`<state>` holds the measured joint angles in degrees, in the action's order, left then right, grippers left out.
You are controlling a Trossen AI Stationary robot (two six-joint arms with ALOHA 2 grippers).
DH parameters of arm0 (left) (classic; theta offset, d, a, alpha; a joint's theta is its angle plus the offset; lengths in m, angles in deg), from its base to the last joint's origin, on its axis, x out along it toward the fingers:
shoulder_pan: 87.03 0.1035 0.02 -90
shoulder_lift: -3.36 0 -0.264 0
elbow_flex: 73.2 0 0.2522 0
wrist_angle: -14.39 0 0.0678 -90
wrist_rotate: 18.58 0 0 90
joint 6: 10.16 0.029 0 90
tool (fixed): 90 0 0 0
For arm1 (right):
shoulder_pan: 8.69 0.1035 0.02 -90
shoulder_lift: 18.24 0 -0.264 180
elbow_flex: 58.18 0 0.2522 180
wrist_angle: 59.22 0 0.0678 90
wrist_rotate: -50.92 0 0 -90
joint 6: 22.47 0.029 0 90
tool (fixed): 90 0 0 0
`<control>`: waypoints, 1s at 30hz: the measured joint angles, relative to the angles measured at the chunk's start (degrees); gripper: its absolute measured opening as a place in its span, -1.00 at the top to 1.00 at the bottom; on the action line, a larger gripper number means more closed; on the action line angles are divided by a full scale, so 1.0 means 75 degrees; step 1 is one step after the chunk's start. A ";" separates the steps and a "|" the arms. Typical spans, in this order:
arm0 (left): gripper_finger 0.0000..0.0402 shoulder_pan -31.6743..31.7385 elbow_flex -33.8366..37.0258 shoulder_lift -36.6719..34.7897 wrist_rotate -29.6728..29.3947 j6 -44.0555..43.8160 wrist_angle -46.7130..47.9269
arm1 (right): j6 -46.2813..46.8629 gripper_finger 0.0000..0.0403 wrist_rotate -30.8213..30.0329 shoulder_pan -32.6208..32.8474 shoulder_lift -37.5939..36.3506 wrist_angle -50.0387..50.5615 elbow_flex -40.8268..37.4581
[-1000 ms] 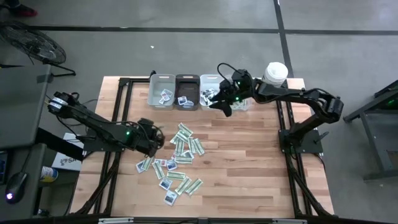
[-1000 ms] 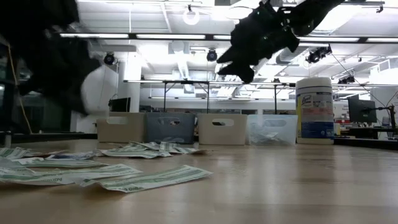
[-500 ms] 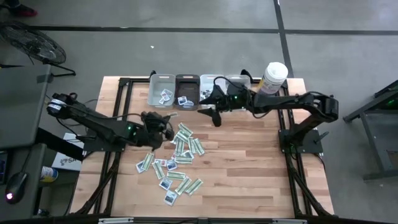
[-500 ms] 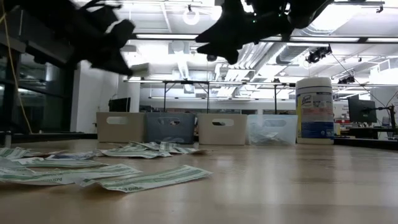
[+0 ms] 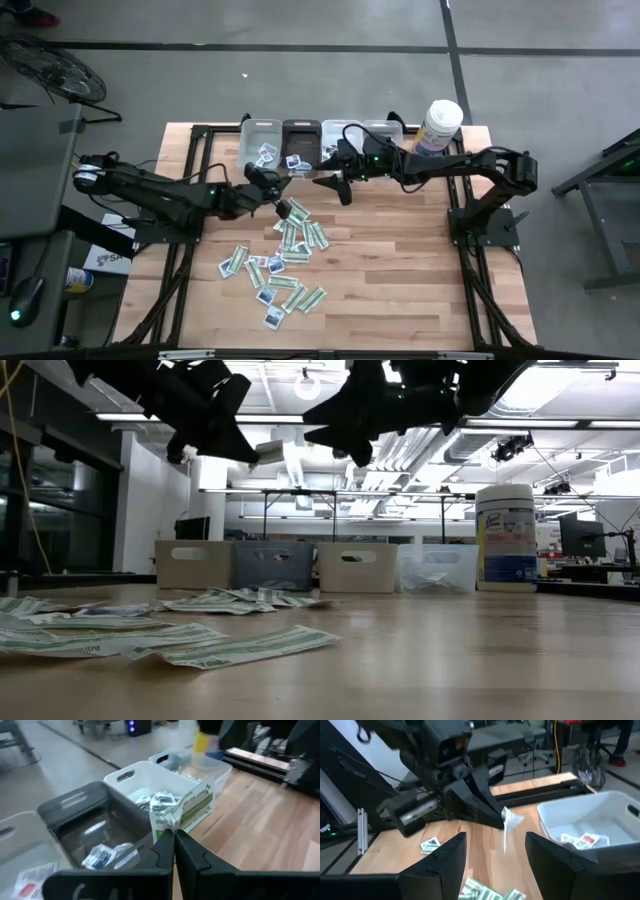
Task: Pick & Place First Aid Supplies
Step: Put the green bandage into the transparent bin
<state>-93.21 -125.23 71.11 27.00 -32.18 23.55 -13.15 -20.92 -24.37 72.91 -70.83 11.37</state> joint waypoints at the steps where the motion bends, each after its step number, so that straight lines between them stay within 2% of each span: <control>1: 1.00 0.0041 0.0000 0.0000 0.0107 0.0153 -0.0134 | 0.0074 0.02 -0.0002 0.0000 0.0010 0.0022 0.0000; 5: 1.00 0.0129 0.0000 0.0003 0.0209 0.0528 -0.0367 | 0.0280 0.02 0.0112 0.0000 0.0128 -0.0054 0.0000; 15: 1.00 0.0126 0.0000 0.0006 0.0282 0.0569 -0.0397 | 0.0455 0.02 0.0138 0.0061 0.0557 -0.0538 0.0210; 27: 1.00 0.0123 0.0000 0.0012 0.0284 0.0583 -0.0334 | 0.0522 0.03 0.0228 0.0064 0.1140 -0.0345 0.0656; 30: 1.00 0.0123 0.0000 0.0012 0.0280 0.0580 -0.0336 | 0.0551 0.10 0.0231 0.0041 0.1140 -0.0345 0.0656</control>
<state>-92.29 -125.23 71.19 29.10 -27.84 21.03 -9.02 -19.18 -24.06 81.46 -73.41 16.29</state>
